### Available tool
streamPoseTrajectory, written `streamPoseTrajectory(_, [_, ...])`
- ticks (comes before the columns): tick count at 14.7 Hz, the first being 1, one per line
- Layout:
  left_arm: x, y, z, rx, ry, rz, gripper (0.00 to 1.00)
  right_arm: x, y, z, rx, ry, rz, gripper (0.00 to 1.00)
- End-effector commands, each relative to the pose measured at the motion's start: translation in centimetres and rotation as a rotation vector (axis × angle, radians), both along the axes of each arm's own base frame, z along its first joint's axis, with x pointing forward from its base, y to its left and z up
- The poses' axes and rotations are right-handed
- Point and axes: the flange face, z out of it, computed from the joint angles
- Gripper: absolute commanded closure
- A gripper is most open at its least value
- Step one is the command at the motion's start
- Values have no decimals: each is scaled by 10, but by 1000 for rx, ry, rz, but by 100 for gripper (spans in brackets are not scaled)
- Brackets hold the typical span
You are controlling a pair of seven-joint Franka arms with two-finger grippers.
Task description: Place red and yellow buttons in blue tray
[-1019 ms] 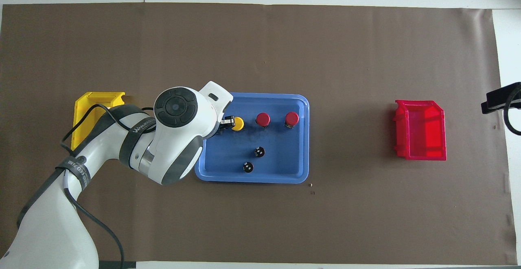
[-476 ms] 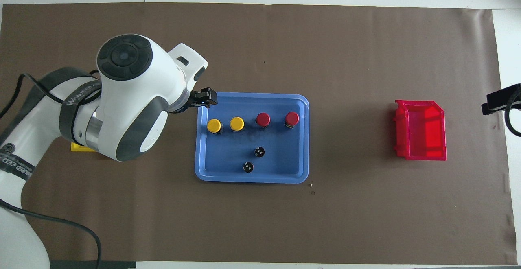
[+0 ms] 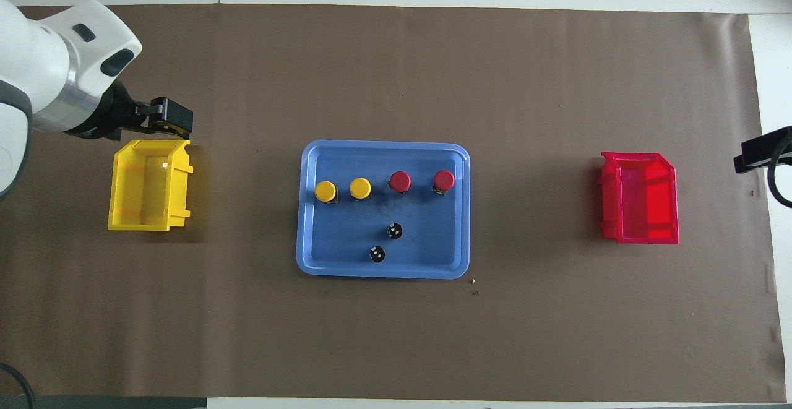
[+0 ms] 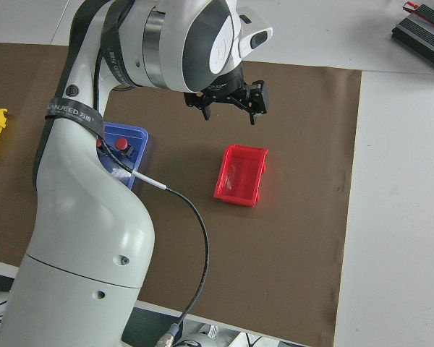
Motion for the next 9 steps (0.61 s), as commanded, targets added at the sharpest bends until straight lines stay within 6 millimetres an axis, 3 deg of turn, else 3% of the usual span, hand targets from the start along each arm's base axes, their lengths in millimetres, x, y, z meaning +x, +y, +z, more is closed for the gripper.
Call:
streamPoseTrajectory(1, [-15, 29, 19, 3, 44, -9, 0, 1, -3, 0, -20, -8, 25, 0])
streamPoseTrajectory(4, [-23, 34, 50, 1, 44, -32, 0, 1, -6, 1, -10, -13, 18, 0])
streamPoseTrajectory(7, [-21, 51, 51, -7, 42, -29, 0, 1, -7, 0, -12, -16, 17, 0])
streamPoseTrajectory(9, [-21, 51, 51, -38, 45, -47, 0, 1, -7, 0, -12, -14, 18, 0])
